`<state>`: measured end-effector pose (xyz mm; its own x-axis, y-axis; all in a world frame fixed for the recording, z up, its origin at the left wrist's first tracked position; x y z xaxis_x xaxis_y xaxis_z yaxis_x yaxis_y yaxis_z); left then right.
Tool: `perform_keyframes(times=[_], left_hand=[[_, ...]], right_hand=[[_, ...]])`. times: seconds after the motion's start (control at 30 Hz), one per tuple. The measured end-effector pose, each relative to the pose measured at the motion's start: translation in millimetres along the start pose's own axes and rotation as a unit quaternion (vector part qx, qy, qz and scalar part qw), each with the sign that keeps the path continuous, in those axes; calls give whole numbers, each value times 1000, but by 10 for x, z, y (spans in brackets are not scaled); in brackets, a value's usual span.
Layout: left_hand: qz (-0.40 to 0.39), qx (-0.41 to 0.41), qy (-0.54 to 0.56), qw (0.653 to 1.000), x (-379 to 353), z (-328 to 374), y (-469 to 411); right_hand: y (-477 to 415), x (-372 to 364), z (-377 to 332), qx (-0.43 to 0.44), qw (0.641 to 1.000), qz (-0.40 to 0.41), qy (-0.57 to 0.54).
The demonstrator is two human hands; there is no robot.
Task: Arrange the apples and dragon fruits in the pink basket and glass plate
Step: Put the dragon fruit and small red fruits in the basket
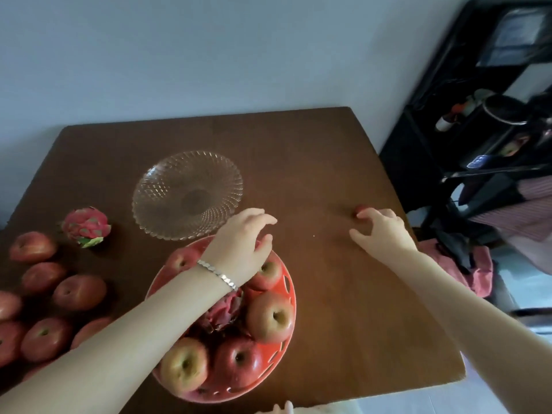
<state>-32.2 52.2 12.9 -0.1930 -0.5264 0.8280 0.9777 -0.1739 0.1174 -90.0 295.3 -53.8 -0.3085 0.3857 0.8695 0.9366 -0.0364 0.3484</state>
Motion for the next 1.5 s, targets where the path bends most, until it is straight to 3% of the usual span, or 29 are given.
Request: perform_keyframes(times=[0.07,0.2,0.3,0.43,0.57,0.7,0.83,0.97,1.13,1.37,1.5], left_hand=[[-27,-20,-22,999,-169,265,-223],[-85,-25,-55,995,-553,564,-586],[-132,-10,-68,989,-835,645,-807],[-174,29,-69,982,-1177,655,-1188],[-205,42,-84,974,-1564,718,-1655],[-219,-9,-165,962,-1927,877,-2044],[-253,-36,-225,940,-2249,897,-2201],[-246,10,-192,950,-2305,813,-2149],[-218,84,-53,971,-1869,678,-1727],[-60,27,37,997,-672,408,-491],[16,48,55,997,-301,-27,241]], right_hand=[[-203,-27,459,-65,997,-17,30],[-479,-329,890,-85,993,-86,11],[-572,-576,956,-54,991,-116,48],[-691,-658,928,18,993,-85,81],[-746,-578,965,18,992,-96,-75],[-758,-532,1165,-80,939,-101,-318],[-742,-632,1291,-122,913,-142,-362],[-736,-665,1287,-123,916,-155,-350],[-677,-555,1076,-84,929,-153,-327],[-243,-395,264,12,948,-167,-269],[146,-378,-280,69,946,-179,-260]])
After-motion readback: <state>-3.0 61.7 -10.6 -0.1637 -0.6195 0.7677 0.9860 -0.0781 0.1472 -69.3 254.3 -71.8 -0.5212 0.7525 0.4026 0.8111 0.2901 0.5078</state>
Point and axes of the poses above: each hand's wrist, its own y-axis away from the middle knuckle, its own x-axis out of the back of the hand, z = x × y, the point moved 8 cm from there along -y, towards the middle knuckle, and after that the axes turned 5 degrees about -z, right-handed, at the moved point
